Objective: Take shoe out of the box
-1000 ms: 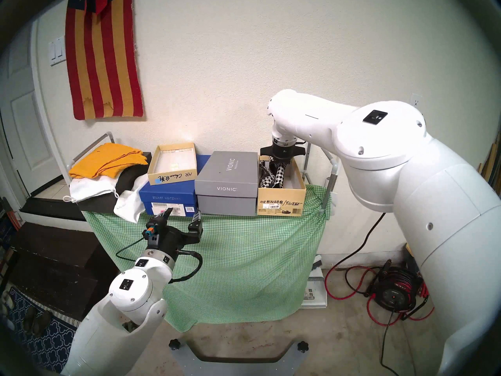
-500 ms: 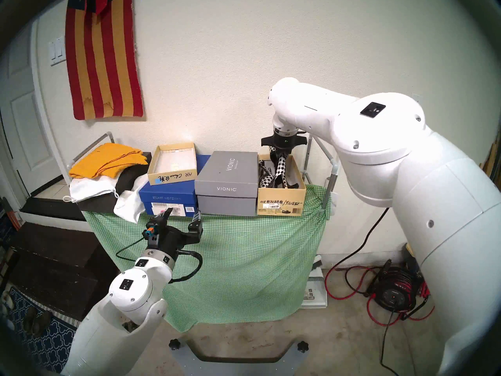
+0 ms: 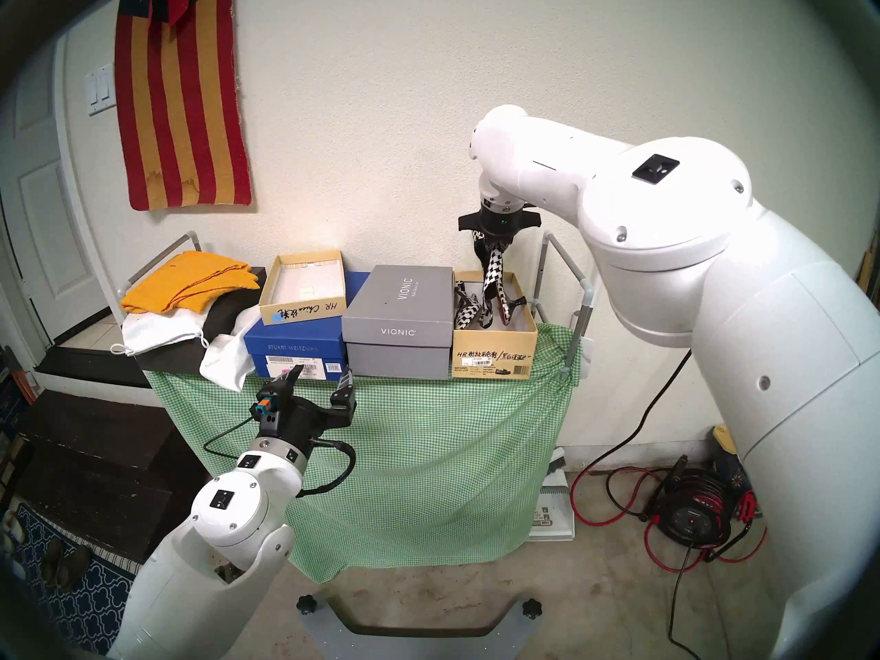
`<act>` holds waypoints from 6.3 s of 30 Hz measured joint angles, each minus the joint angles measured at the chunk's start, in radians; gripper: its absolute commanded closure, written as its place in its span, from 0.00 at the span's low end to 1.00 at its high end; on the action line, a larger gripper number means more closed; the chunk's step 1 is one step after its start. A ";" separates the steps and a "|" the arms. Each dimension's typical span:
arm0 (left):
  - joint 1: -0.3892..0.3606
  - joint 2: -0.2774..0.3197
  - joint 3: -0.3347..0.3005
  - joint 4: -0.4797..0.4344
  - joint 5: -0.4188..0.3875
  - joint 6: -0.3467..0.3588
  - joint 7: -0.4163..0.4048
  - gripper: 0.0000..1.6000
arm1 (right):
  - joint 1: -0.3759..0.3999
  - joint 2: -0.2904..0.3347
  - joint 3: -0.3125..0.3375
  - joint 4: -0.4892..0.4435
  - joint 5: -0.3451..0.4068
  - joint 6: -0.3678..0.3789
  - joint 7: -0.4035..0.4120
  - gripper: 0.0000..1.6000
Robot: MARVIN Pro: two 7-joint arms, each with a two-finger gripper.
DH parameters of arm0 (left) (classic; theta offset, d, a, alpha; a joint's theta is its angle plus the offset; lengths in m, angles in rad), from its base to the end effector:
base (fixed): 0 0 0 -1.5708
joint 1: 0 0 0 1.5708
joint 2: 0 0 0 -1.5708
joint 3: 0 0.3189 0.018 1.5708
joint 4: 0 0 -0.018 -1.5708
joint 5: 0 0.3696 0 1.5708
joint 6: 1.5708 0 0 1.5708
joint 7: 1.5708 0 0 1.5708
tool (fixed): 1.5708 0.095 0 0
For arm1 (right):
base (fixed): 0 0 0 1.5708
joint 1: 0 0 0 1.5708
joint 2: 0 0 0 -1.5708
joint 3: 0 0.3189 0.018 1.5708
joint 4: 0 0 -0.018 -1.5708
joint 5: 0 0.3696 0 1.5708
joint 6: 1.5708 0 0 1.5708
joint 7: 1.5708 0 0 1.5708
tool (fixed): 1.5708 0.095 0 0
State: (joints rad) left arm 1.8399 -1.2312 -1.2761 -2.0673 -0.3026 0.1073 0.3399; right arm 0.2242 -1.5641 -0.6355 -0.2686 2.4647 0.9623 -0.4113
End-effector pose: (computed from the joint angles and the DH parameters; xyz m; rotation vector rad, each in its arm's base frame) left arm 0.3701 -0.0513 -0.2668 2.1514 -0.0127 2.1381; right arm 0.7341 0.0659 0.0191 2.8794 0.0055 0.9750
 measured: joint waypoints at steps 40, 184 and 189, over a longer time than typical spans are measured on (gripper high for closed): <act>0.000 0.000 0.000 0.000 0.000 0.000 0.000 0.00 | 0.098 -0.116 0.066 0.031 -0.020 0.000 0.168 1.00; 0.000 -0.001 0.000 0.000 0.000 0.000 0.000 0.00 | -0.073 -0.047 0.195 0.111 0.043 0.000 -0.078 0.00; 0.000 -0.001 0.000 0.000 0.000 0.000 0.000 0.00 | -0.085 -0.041 0.194 0.091 0.053 0.000 -0.118 0.00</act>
State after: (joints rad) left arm 1.8399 -1.2324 -1.2761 -2.0673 -0.3026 0.1073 0.3399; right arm 0.1391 -1.6047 -0.4414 -0.1776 2.5181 0.9618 -0.5298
